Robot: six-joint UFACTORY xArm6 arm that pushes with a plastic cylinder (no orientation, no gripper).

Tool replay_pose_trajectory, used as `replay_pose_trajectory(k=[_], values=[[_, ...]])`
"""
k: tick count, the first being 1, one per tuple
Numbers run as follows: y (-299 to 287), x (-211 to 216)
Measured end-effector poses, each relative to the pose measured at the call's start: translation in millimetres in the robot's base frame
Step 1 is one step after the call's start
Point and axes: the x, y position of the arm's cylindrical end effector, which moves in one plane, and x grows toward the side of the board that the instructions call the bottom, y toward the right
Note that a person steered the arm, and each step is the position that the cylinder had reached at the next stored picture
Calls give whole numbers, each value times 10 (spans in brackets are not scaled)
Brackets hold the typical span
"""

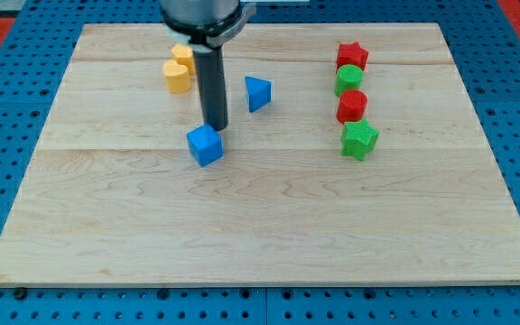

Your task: Slide blue triangle closer to blue cube

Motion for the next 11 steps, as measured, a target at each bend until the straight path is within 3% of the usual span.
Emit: replay_pose_trajectory(k=[1,3,5,6,7,9,10,11], values=[[-27,27],[811,-41],[1208,-776],[482,-942],[317,-903],[667,-568],[791,-625],[357,-348]])
